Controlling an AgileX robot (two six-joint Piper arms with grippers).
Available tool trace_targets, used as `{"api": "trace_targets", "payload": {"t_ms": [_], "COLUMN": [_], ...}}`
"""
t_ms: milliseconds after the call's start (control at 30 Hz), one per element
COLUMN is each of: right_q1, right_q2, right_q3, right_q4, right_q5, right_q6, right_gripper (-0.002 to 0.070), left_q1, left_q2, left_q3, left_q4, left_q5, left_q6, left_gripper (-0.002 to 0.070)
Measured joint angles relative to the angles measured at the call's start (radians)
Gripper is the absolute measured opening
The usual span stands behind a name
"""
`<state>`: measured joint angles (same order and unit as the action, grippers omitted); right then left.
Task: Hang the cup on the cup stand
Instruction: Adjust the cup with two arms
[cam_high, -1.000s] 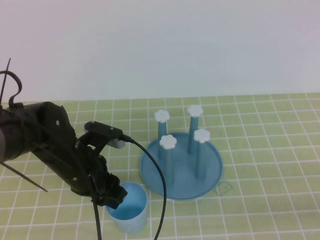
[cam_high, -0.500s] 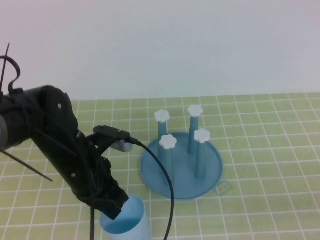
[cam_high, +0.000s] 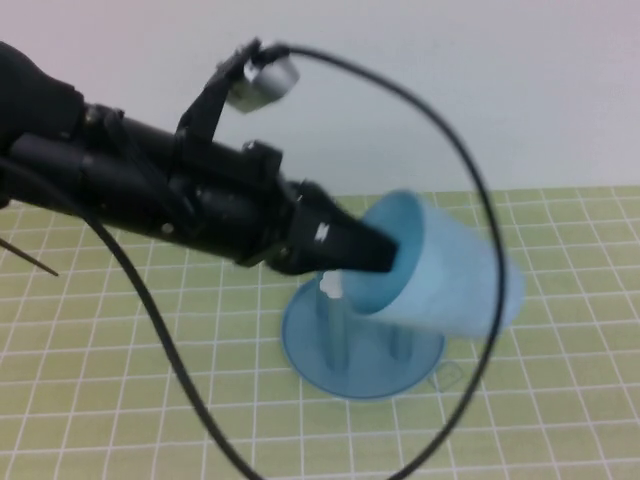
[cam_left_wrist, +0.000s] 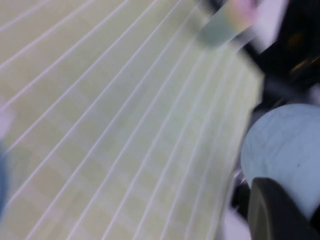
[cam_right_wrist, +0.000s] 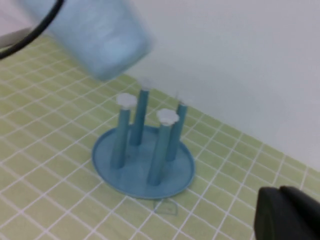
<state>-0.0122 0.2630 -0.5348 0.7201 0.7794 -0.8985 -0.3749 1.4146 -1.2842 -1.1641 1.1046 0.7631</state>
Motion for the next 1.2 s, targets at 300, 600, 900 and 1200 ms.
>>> {"api": "trace_targets", "payload": {"t_ms": [300, 600, 900, 1200], "right_q1": [0.003, 0.071, 0.101, 0.101], "right_q2": [0.134, 0.269, 0.365, 0.486], "right_q3": [-0.139, -0.143, -0.143, -0.143], "right_q4": [-0.041, -0.133, -0.188, -0.124], "right_q5": [0.213, 0.227, 0.185, 0.149], "right_q6": [-0.164, -0.252, -0.320, -0.408], "right_gripper": [0.0228, 0.0664, 0.0682, 0.0683], "left_q1": [-0.243, -0.393, -0.423, -0.423], "left_q2": [0.059, 0.150, 0.185, 0.185], "left_q3": [0.000, 0.000, 0.000, 0.000], "left_q4": [-0.009, -0.018, -0.042, -0.044], "left_q5": [-0.236, -0.352, -0.368, -0.400], "left_q6": [-0.028, -0.028, -0.028, -0.028], "left_gripper": [0.0000, 0.0000, 0.0000, 0.0000]}}
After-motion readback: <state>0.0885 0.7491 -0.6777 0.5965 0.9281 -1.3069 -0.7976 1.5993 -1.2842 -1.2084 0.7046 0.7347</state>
